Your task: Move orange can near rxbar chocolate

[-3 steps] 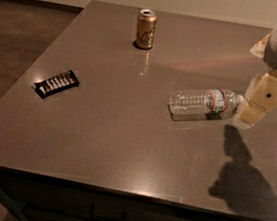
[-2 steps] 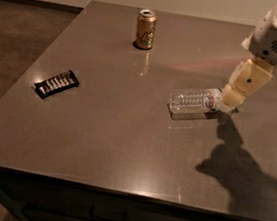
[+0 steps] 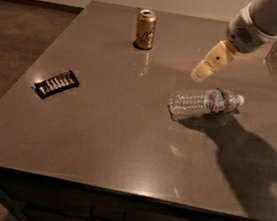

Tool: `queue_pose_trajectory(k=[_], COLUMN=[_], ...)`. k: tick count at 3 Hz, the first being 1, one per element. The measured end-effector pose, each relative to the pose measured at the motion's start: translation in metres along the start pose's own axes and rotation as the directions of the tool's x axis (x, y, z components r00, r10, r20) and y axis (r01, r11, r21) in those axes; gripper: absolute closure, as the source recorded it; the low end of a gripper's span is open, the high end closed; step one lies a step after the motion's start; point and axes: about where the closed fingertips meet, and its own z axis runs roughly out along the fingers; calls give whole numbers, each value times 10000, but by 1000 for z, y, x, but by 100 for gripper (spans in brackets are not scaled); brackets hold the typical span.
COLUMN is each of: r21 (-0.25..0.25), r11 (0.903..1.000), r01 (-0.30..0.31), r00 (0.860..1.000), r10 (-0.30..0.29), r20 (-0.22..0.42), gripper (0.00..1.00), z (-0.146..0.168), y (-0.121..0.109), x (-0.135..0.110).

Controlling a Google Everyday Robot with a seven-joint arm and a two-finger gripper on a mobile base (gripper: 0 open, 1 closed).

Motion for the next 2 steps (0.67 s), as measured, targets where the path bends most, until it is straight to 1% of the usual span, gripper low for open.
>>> queue_pose_trajectory(k=[1, 2], r21=[462, 926], r11=[9932, 9794], r01=[-1070, -1796], r00=[9928, 9742], r10=[1042, 1639], r20=[583, 1551], gripper=[0, 0], z=[32, 60], y=[-27, -52], x=[-20, -45])
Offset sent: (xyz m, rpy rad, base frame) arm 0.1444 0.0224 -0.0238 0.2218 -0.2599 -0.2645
